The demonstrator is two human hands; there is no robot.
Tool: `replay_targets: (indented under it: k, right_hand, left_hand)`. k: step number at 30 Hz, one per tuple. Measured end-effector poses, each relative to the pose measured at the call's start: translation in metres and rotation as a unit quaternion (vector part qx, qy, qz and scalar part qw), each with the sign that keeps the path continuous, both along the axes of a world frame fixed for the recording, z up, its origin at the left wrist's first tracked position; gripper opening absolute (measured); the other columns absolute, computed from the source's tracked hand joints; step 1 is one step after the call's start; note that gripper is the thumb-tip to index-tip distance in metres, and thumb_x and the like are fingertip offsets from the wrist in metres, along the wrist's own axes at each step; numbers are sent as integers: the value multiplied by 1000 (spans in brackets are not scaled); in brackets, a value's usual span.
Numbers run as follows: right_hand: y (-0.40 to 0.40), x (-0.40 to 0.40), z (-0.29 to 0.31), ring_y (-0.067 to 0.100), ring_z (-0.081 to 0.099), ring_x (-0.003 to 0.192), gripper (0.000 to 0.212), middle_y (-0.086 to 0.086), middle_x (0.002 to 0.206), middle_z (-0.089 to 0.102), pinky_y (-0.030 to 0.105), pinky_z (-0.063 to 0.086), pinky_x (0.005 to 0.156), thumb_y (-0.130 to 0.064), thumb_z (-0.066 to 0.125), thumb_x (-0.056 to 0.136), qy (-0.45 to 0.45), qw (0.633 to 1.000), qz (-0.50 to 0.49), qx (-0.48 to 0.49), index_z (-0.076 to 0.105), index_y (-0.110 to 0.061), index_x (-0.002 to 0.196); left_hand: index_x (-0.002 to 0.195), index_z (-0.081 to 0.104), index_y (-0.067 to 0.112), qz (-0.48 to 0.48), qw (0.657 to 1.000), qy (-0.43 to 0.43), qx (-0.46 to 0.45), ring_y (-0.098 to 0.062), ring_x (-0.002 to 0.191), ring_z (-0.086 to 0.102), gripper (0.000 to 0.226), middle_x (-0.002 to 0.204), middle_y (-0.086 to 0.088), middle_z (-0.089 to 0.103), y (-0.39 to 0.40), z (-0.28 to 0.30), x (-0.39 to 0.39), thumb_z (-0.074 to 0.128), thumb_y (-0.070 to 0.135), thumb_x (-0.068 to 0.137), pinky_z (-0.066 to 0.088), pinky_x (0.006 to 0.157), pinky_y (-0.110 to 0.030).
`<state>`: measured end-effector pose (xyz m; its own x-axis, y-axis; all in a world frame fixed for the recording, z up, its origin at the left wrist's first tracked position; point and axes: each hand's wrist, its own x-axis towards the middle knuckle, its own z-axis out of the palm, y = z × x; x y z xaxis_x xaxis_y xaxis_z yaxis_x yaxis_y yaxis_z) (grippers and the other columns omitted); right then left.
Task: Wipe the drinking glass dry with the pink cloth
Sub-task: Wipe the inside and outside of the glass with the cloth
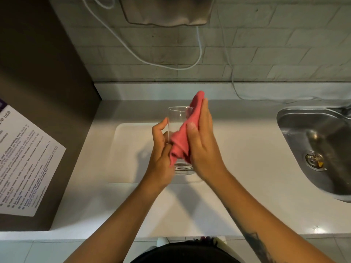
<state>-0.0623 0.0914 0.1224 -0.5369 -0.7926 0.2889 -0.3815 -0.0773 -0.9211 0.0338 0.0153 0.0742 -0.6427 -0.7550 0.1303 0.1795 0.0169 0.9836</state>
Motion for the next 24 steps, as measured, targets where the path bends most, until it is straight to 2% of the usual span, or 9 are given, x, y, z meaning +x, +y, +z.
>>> replay_targets:
  k: [2,5,8,11,13,17,19,22,24]
  right_hand:
    - [17,23,-19,13,11,171,73,-1,185,0,41,18,140,-22,35,115,21,999,29,5,-8,-12,174]
    - [29,33,-33,23,14,171,75,3,185,3,55,22,137,-25,34,115,28,998,51,23,-11,-14,173]
    - [11,9,-11,16,14,171,70,-5,184,4,51,20,138,-26,32,115,-26,999,27,-1,-4,-14,174]
    - [0,-5,4,9,14,170,67,-6,185,7,41,19,139,-27,31,116,-27,999,5,-18,1,-18,175]
    - [9,8,-4,7,11,171,69,-6,185,4,32,16,139,-21,32,115,-14,999,24,-32,-3,-12,174]
    - [31,40,-36,-14,17,162,72,-34,174,8,11,20,129,-13,35,114,13,999,46,-20,-6,-8,173]
    - [24,31,-32,-16,15,161,70,-29,174,9,13,19,131,-17,34,114,-7,999,36,-19,-3,-9,173]
    - [6,3,-11,4,18,169,68,-10,183,11,36,21,139,-26,31,114,-79,996,9,-29,2,-16,174]
    - [3,1,-7,11,19,170,68,-10,184,9,44,22,139,-27,31,115,-76,996,11,-39,1,-19,175]
  left_hand:
    - [136,47,59,24,1000,13,2,-18,93,74,38,98,-4,71,-7,4,6,55,33,109,63,80,-32]
    - [136,50,63,27,999,18,19,-21,93,73,39,98,-4,70,-11,7,10,55,46,101,63,80,-38]
    - [138,49,59,9,999,18,49,-43,106,73,40,116,-20,70,0,5,5,56,45,102,60,92,-64]
    - [130,51,65,14,998,7,58,-31,103,78,37,113,-1,78,4,9,2,56,37,105,65,86,-53]
    - [137,49,57,14,999,19,46,-44,100,73,37,109,-13,75,-1,13,3,55,36,106,61,85,-59]
    - [136,52,57,22,999,19,46,-36,107,75,42,100,-3,72,-11,17,10,59,43,97,63,90,-51]
    - [135,53,58,13,999,11,46,-34,103,71,43,101,-7,69,-8,13,11,59,45,94,59,92,-52]
    - [131,52,63,0,998,-8,57,-32,103,73,35,108,-10,72,1,12,8,56,47,100,59,93,-56]
    - [131,52,62,7,998,-17,56,-36,107,76,33,113,-10,75,2,12,8,52,43,104,60,96,-62]
